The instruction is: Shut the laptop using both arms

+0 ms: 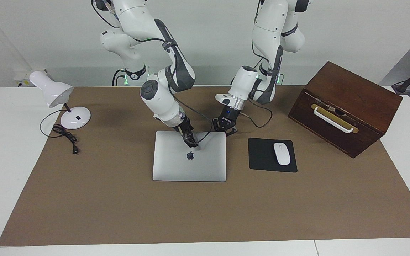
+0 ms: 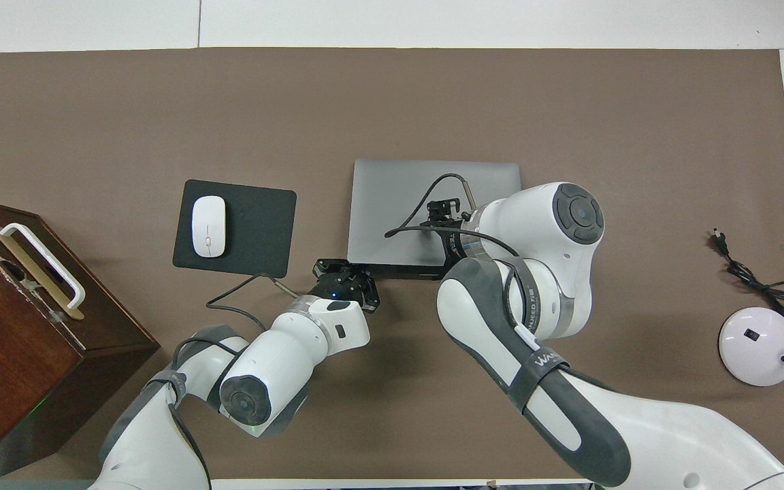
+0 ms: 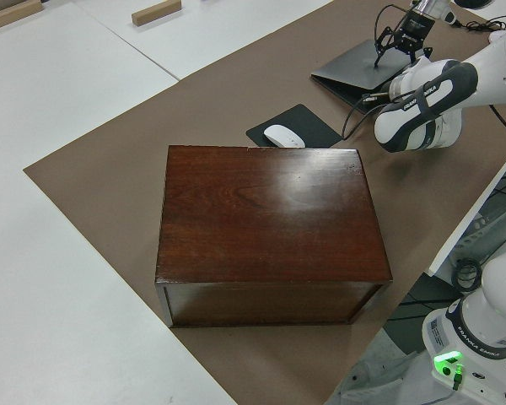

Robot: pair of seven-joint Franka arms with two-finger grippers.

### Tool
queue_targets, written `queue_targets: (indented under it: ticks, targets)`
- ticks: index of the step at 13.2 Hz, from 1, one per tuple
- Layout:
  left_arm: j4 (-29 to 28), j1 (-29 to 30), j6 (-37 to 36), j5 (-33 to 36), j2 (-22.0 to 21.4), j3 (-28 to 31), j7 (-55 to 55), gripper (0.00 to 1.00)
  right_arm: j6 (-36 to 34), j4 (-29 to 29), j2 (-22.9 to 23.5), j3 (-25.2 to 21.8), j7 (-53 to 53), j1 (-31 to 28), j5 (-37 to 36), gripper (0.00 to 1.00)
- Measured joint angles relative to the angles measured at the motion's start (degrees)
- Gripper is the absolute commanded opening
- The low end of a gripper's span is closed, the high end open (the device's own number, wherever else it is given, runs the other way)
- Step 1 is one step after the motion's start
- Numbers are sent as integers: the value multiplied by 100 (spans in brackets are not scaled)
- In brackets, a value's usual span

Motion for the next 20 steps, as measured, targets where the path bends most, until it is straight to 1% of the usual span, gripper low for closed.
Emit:
queue_targets:
  ticks: [3, 9, 11, 15, 17, 20]
  targets:
    - [2, 43, 14, 197, 6, 10, 0, 0, 113, -23, 100, -4, -251, 0, 234, 100]
    - [1, 55, 24, 205, 9, 1, -2, 0, 53, -14, 84, 5, -275, 4, 250, 100]
    - [1, 56, 25, 205, 10, 1, -3, 0, -293, -3, -55, 7, -256, 7, 259, 100]
    - [1, 57, 25, 206, 10, 0, -25, 0, -907, -2, -499, -2, -83, 6, 262, 100]
    - [1, 58, 25, 206, 10, 0, -91, 0, -1122, -44, -663, -12, -72, 1, 262, 100]
    - [1, 60, 25, 206, 10, 0, -225, 0, -1327, -263, -982, -28, -168, -52, 206, 100]
